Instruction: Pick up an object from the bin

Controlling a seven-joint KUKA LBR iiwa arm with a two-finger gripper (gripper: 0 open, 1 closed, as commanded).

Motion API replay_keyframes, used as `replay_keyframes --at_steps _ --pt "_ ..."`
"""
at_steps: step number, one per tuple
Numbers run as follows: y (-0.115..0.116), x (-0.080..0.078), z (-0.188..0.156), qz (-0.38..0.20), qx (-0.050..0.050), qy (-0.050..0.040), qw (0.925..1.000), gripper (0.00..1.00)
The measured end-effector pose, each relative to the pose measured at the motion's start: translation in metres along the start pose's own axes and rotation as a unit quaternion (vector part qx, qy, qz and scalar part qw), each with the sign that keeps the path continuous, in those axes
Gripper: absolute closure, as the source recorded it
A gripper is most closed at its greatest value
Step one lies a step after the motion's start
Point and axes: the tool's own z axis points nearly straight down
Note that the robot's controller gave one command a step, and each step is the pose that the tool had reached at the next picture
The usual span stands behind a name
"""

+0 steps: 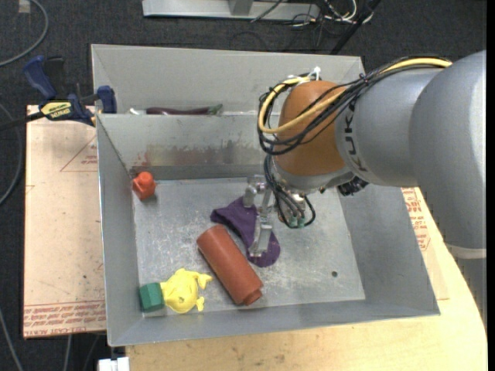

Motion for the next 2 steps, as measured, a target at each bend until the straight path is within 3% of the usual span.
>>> replay_keyframes --at_steps 1,2 --pt "0.024 0.028 -0.002 0.086 -0.001 -0.0051 0.9963 0.00" --pt "0.029 0.014 0.027 0.086 -0.001 -0.0021 0.9963 0.00"
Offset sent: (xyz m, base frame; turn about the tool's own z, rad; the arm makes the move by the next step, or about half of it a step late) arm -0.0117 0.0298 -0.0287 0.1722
